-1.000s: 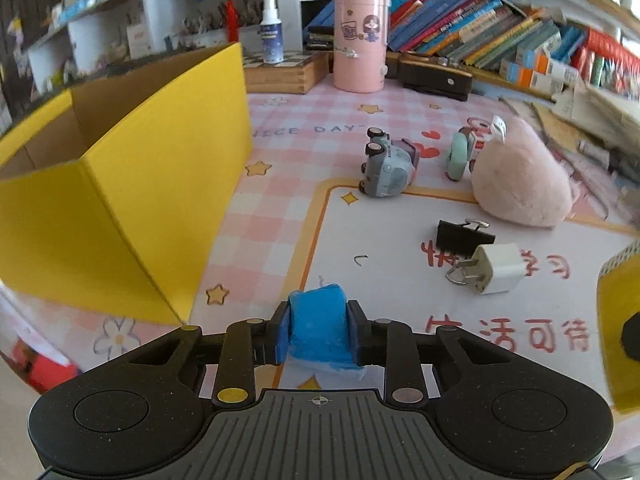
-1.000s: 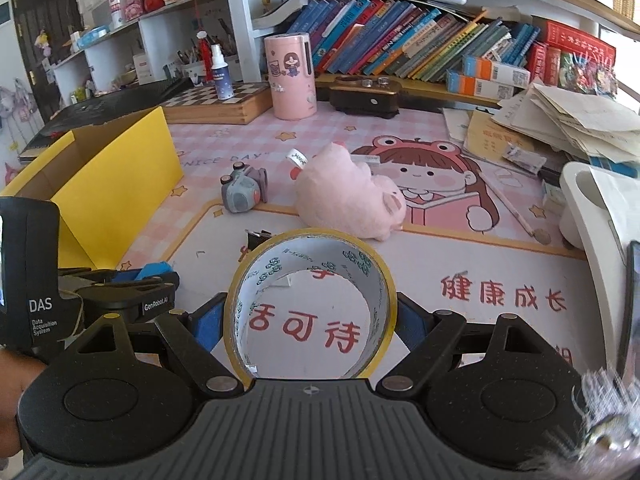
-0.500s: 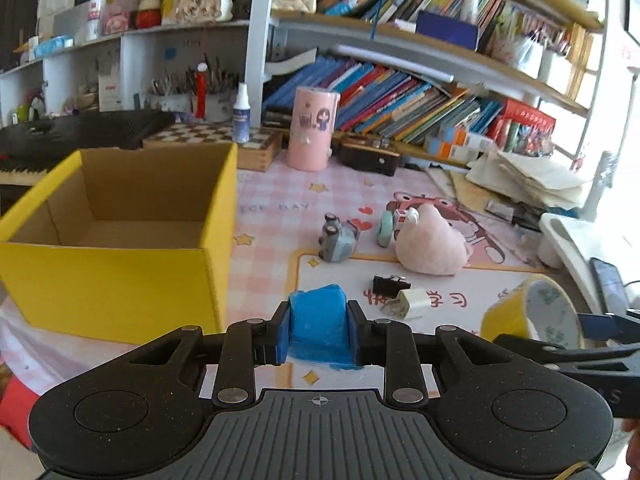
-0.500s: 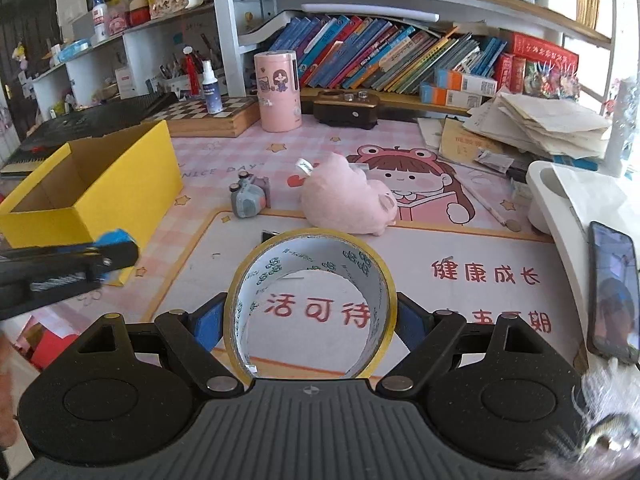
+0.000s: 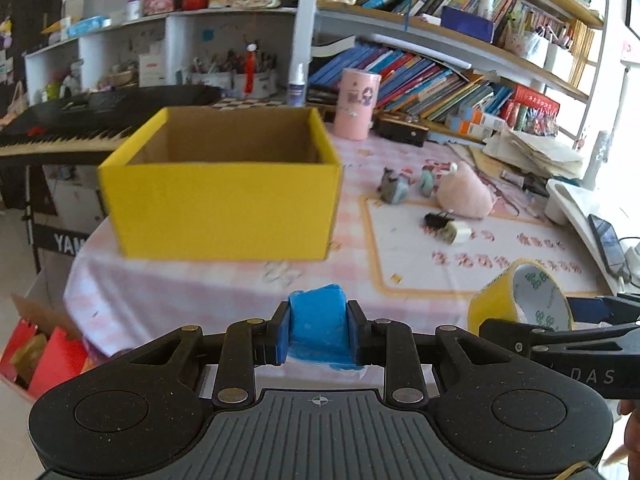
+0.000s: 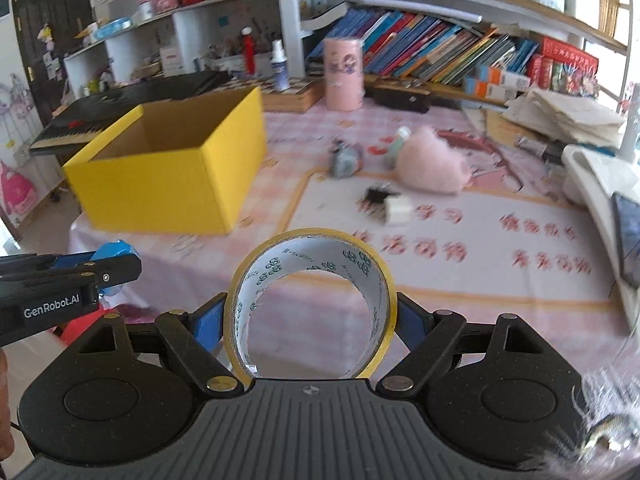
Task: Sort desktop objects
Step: 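Carry the tape roll and blue block with both tools toward the yellow box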
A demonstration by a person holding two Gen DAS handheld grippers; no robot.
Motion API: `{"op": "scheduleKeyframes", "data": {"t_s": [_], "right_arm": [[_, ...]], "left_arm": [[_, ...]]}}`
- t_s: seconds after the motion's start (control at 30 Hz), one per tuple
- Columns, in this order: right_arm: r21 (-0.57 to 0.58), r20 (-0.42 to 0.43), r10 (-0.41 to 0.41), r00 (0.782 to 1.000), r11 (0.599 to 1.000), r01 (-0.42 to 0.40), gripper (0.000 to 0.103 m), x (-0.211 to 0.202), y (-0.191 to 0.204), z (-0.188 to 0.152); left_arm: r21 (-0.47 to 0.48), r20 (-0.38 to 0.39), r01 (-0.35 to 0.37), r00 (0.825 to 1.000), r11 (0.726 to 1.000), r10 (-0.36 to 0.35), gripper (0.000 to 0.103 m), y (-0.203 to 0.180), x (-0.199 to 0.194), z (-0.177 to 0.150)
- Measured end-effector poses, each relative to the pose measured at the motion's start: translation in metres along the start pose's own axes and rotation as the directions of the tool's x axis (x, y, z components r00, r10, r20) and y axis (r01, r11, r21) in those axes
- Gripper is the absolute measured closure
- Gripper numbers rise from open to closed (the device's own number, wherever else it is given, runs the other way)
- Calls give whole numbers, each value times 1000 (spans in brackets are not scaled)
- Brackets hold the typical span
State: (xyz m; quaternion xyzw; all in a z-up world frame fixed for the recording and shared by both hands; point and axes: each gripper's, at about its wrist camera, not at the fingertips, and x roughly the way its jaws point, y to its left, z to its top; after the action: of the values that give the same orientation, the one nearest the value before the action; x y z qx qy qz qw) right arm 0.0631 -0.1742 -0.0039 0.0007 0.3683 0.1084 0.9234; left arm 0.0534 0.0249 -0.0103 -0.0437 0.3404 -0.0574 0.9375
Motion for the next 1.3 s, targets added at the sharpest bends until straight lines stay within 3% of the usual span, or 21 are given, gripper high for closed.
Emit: {"op": "scheduleKeyframes", "data": {"t_s": [0.4, 0.8, 1.3], "right_arm": [[-15, -64, 86, 994, 996, -87, 20, -18, 71, -40], [-98, -81, 148, 986, 983, -155, 20, -25, 111, -44], [-144, -107, 202, 973, 965, -217, 20, -12, 142, -35]], "left_arm": [[-26, 18, -28, 999, 999, 29, 77, 45, -51, -33], [-53, 57, -54, 997, 997, 57, 77, 68, -74, -42], [-88, 66, -89, 993, 992, 95, 77, 93, -74, -37]]}}
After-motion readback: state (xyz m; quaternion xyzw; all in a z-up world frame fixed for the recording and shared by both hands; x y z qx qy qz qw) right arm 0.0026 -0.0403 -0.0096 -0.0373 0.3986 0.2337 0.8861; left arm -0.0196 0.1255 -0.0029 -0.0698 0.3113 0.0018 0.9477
